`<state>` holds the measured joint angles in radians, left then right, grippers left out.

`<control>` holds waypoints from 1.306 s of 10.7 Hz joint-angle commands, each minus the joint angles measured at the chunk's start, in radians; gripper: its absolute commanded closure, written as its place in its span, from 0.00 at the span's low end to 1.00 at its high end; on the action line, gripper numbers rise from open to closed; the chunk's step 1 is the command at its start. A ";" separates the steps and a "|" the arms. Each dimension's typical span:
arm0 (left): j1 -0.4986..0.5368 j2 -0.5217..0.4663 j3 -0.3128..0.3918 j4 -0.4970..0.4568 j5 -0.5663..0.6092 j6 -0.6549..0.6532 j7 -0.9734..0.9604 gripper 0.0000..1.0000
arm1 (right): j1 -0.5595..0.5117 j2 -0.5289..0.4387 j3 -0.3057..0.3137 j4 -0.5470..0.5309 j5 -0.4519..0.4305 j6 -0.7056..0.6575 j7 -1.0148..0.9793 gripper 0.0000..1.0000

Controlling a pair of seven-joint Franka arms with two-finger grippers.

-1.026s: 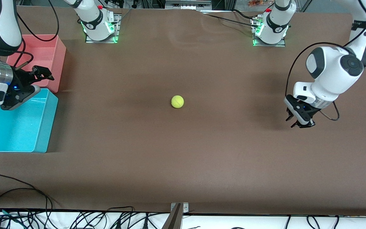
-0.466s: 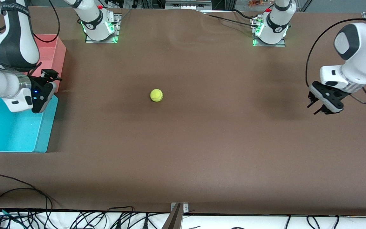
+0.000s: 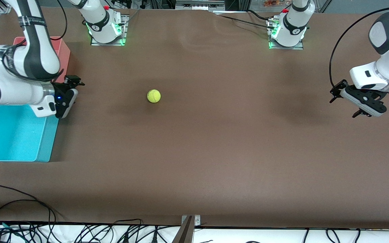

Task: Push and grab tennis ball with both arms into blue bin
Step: 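Reach the right gripper to the ball while the left gripper returns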

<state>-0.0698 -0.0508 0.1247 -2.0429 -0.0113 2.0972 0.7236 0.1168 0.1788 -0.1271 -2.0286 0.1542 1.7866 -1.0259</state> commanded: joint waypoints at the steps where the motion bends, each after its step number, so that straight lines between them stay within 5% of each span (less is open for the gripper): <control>1: -0.008 -0.004 -0.003 0.111 0.019 -0.182 -0.253 0.00 | 0.012 -0.168 0.122 -0.185 0.012 0.105 0.186 0.00; 7: -0.008 -0.004 -0.017 0.257 0.016 -0.455 -0.577 0.00 | 0.076 -0.183 0.236 -0.413 0.010 0.463 0.500 0.00; 10: 0.001 -0.001 -0.069 0.347 0.025 -0.581 -0.673 0.00 | 0.113 -0.154 0.331 -0.421 0.010 0.536 0.878 0.00; 14: -0.001 0.025 -0.106 0.464 0.024 -0.635 -0.742 0.00 | 0.122 -0.082 0.360 -0.424 0.010 0.634 1.019 0.00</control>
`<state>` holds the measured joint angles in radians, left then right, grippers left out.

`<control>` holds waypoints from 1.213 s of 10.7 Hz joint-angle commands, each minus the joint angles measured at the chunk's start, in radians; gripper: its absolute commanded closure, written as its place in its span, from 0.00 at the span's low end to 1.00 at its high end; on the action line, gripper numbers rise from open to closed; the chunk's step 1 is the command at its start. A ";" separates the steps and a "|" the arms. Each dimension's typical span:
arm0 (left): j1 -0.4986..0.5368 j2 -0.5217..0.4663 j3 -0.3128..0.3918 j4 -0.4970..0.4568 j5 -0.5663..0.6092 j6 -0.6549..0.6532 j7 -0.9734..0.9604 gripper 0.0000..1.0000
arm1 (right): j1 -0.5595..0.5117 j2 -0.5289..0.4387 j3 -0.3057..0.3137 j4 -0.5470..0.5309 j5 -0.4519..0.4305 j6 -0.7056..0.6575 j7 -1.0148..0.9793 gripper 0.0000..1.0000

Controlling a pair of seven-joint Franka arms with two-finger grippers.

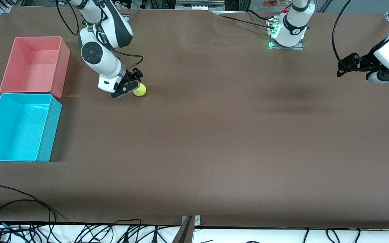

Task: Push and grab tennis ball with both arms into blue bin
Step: 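Close the right gripper around the tennis ball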

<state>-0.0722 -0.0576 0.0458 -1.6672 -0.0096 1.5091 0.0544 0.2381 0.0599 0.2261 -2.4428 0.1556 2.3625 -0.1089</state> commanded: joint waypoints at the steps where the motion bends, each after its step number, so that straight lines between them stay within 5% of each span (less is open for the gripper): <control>1: 0.003 0.038 -0.046 0.102 0.016 -0.047 -0.115 0.00 | 0.029 0.049 0.007 -0.010 0.008 0.075 0.189 0.00; 11: -0.006 0.081 -0.046 0.141 0.010 -0.044 -0.159 0.00 | 0.072 0.185 0.007 -0.010 0.005 0.250 0.249 0.00; 13: -0.005 0.084 -0.046 0.142 0.007 -0.043 -0.162 0.00 | 0.072 0.195 0.007 -0.012 0.007 0.251 0.249 0.23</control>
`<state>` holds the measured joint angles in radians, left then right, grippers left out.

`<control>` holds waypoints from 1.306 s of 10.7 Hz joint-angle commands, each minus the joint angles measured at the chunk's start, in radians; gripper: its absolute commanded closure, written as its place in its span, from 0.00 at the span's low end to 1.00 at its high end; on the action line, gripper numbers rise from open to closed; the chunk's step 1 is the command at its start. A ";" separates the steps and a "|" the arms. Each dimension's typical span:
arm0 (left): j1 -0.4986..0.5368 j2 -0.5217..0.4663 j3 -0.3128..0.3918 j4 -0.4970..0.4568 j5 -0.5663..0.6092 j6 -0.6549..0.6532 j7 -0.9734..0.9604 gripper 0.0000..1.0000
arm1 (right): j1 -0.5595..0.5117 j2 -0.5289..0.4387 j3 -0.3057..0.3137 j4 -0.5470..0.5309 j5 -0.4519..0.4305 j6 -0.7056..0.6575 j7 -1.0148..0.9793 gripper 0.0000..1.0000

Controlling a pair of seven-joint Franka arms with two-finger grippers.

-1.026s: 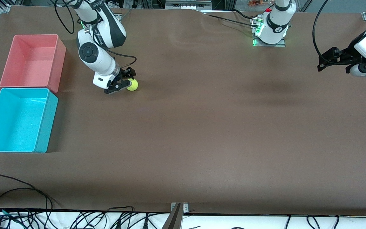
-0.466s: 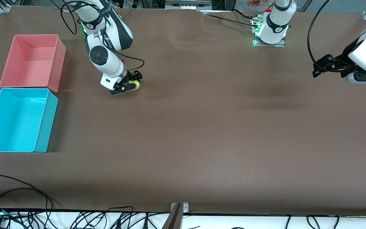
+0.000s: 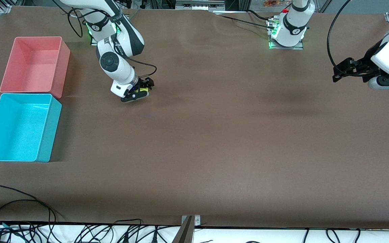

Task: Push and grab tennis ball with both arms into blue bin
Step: 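Close the right gripper around the tennis ball, then lift the ball with the right gripper and carry it over the blue bin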

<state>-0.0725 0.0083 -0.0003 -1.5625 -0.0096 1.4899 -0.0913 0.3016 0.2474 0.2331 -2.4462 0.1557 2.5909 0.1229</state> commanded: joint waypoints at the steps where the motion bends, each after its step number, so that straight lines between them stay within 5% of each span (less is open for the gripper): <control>1: -0.006 0.022 0.000 0.039 0.008 -0.023 -0.016 0.00 | 0.008 0.013 0.000 -0.008 0.005 0.023 0.015 0.47; 3: 0.003 0.027 0.003 0.067 0.008 -0.023 -0.013 0.00 | 0.008 0.015 -0.001 -0.007 0.007 0.018 0.008 0.92; 4: 0.005 0.036 0.003 0.074 0.007 -0.022 -0.013 0.00 | 0.007 0.013 -0.003 -0.005 0.004 0.017 -0.003 1.00; 9: 0.008 0.022 0.000 0.044 -0.032 -0.020 -0.005 0.00 | -0.007 -0.062 -0.104 0.025 0.004 -0.125 -0.152 1.00; 14: 0.008 0.004 0.000 0.015 -0.035 0.015 -0.004 0.00 | -0.012 -0.118 -0.351 0.215 0.004 -0.492 -0.337 1.00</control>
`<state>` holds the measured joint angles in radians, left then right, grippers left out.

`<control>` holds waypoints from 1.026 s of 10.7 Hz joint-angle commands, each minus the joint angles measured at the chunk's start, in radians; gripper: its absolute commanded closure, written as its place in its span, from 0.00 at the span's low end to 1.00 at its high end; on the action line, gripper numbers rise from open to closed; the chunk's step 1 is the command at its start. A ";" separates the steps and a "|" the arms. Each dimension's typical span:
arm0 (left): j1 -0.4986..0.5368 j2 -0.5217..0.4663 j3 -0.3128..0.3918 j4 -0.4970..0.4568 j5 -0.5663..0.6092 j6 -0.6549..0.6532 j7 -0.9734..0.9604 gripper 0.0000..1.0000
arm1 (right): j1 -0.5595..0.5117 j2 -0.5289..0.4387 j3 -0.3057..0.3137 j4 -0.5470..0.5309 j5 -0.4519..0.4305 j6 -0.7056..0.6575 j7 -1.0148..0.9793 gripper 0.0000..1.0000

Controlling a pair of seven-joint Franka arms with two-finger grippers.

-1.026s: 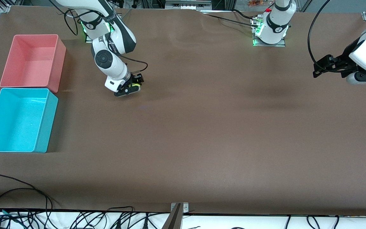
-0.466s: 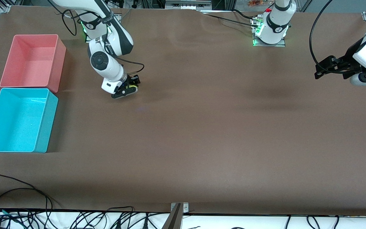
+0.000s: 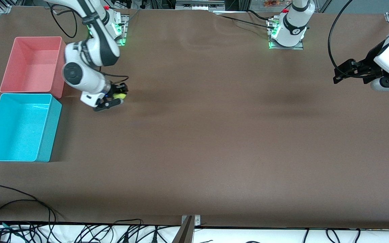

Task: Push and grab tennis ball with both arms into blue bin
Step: 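Lift the ball with the right gripper and carry it over the blue bin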

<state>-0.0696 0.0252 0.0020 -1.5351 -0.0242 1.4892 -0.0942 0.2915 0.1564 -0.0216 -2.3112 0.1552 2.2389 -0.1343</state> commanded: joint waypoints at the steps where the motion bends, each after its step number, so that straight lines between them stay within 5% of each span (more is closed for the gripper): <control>1: 0.005 -0.022 -0.002 -0.032 -0.020 0.028 0.001 0.00 | -0.002 -0.028 -0.153 0.116 0.003 -0.187 -0.129 1.00; 7: 0.005 -0.024 0.000 -0.037 -0.020 0.046 0.005 0.00 | -0.026 -0.031 -0.441 0.148 -0.017 -0.257 -0.465 1.00; 11: 0.005 -0.018 0.000 -0.036 -0.017 0.046 0.011 0.00 | -0.147 0.026 -0.459 0.263 -0.091 -0.255 -0.634 1.00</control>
<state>-0.0695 0.0230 0.0017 -1.5489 -0.0247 1.5168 -0.0935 0.2067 0.1339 -0.4812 -2.1462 0.1068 2.0091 -0.6635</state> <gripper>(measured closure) 0.000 0.344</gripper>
